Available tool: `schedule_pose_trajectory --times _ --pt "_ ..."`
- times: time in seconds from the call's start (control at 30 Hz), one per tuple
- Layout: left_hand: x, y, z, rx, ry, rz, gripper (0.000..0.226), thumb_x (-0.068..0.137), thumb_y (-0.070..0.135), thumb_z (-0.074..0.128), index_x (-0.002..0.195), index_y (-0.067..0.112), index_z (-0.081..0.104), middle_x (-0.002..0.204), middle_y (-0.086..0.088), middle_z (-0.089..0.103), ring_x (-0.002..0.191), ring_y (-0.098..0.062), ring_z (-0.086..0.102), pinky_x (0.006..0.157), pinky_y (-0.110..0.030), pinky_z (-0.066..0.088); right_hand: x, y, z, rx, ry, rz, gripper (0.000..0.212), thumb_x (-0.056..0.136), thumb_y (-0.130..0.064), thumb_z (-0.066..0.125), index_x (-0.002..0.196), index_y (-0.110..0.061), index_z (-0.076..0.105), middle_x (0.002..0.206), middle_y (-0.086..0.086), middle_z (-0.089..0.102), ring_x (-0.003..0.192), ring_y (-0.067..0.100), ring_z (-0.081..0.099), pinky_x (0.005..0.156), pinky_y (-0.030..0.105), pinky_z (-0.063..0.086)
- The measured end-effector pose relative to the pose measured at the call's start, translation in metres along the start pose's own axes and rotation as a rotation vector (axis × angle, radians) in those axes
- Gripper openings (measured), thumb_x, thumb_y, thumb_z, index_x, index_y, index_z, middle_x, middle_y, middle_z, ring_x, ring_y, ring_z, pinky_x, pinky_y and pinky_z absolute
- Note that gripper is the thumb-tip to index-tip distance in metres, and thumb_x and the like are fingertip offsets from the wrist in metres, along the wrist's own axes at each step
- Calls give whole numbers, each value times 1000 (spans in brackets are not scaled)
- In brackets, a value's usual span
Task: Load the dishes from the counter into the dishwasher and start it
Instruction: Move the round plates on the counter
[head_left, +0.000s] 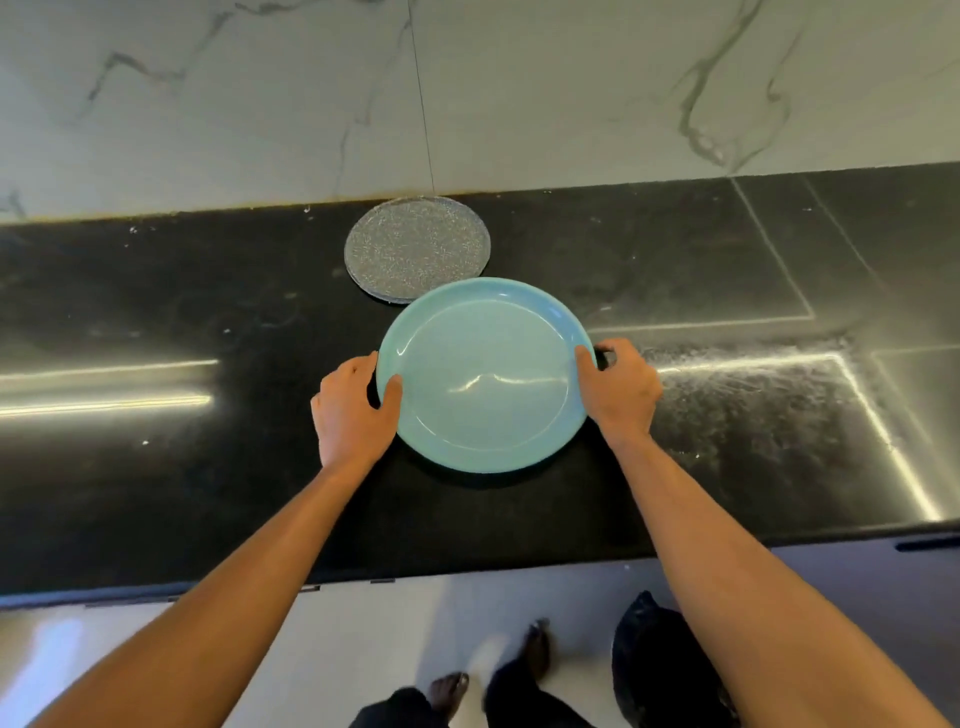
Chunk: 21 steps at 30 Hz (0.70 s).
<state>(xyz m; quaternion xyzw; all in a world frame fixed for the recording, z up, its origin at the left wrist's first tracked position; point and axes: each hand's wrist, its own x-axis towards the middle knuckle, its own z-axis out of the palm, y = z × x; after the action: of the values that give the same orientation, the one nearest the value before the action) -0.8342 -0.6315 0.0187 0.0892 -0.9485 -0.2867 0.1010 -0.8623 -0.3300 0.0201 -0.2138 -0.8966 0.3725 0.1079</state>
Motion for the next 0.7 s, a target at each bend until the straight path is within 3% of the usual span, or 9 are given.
schedule_pose_trajectory --times 0.13,0.37,0.5,0.7 --pt "0 -1 2 32 0 1 37 93 46 51 125 31 60 122 9 63 111 -10 59 96 -47 51 1 8 5 10 -1 -21 25 92 -38 60 78 -17 59 68 -6 59 67 20 57 69 34 46" --pt "-4 3 2 48 -1 -27 37 91 40 52 122 25 65 125 3 63 114 -15 58 99 -49 49 1 9 2 7 -53 -14 25 93 -39 59 80 -18 62 70 -6 60 69 17 57 72 31 43" --pt "-6 3 1 1 -5 -20 35 91 34 60 122 20 68 129 0 63 118 -16 59 102 -43 48 -2 12 -7 76 -100 22 27 93 -39 61 76 -17 63 64 -10 57 63 10 54 69 27 42" --pt "-19 6 -8 -372 -87 -188 31 93 30 62 122 22 67 122 5 66 112 -11 60 98 -37 50 -28 18 -21 229 -58 127 24 89 -32 66 77 -11 68 69 -1 63 64 11 54 64 27 44"
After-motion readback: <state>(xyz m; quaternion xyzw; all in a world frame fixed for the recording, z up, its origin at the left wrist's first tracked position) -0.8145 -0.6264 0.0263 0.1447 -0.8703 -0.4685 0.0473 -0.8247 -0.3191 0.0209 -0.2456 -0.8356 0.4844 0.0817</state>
